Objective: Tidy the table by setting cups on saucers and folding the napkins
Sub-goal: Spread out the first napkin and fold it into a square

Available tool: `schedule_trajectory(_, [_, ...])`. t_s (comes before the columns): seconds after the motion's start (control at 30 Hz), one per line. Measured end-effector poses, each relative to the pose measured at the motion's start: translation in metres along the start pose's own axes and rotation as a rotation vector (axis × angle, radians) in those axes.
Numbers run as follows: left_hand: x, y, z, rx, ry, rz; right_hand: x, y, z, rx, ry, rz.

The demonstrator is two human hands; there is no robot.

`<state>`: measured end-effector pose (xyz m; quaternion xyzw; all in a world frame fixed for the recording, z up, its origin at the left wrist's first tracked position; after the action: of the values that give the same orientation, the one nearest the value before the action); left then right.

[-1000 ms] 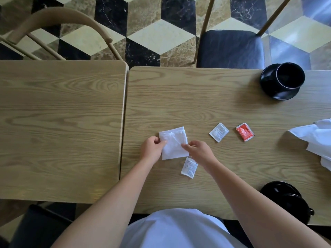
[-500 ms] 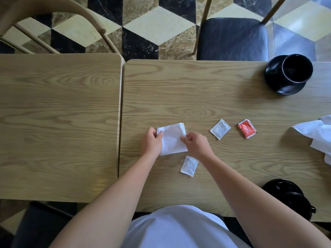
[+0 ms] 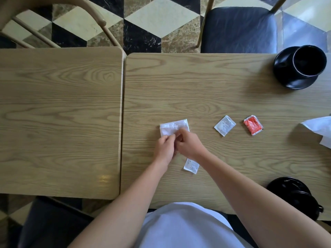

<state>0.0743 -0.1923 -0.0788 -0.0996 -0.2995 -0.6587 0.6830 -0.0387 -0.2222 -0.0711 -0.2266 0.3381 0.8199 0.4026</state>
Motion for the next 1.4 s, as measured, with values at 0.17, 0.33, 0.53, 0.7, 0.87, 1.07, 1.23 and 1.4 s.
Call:
schedule_trajectory(0.17, [0.003, 0.001, -0.022, -0.002, 0.000, -0.102, -0.001, 0.007, -0.016, -0.058, -0.050, -0.068])
schedule_trajectory(0.33, [0.000, 0.008, -0.034, 0.044, 0.087, -0.101, 0.009, 0.011, -0.029, -0.105, -0.161, -0.247])
schedule_trajectory(0.53, [0.007, 0.005, -0.039, 0.012, 0.184, -0.163, 0.010, 0.014, -0.043, -0.015, -0.225, -0.282])
schedule_trajectory(0.7, [0.013, 0.006, -0.041, -0.113, 0.329, -0.389, 0.007, 0.014, -0.036, 0.018, -0.243, -0.263])
schedule_trajectory(0.87, [0.022, 0.047, -0.031, 0.258, -0.074, -0.563, 0.017, 0.044, -0.013, 0.142, -0.144, 0.124])
schedule_trajectory(1.07, [-0.013, 0.035, -0.015, 0.113, 0.146, -0.142, 0.029, 0.044, 0.009, 0.184, -0.190, 0.083])
schedule_trajectory(1.23, [0.005, 0.022, -0.005, -0.004, 0.160, -0.036, 0.028, 0.039, 0.019, 0.047, -0.324, -0.175])
schedule_trajectory(1.4, [0.031, 0.008, 0.032, -0.097, -0.041, -0.008, 0.039, 0.060, 0.062, 0.106, -0.272, -0.259])
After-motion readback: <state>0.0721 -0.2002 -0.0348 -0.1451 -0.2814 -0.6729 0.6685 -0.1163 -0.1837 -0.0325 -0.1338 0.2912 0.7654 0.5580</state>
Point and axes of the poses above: each hand's wrist, its own z-axis away from the middle knuckle, its own y-axis out of the back of the hand, x = y × z, the point moved 6 cm from there along -z, towards the middle knuckle, and after that the axes turned 5 degrees about x, right-handed, at the moved point
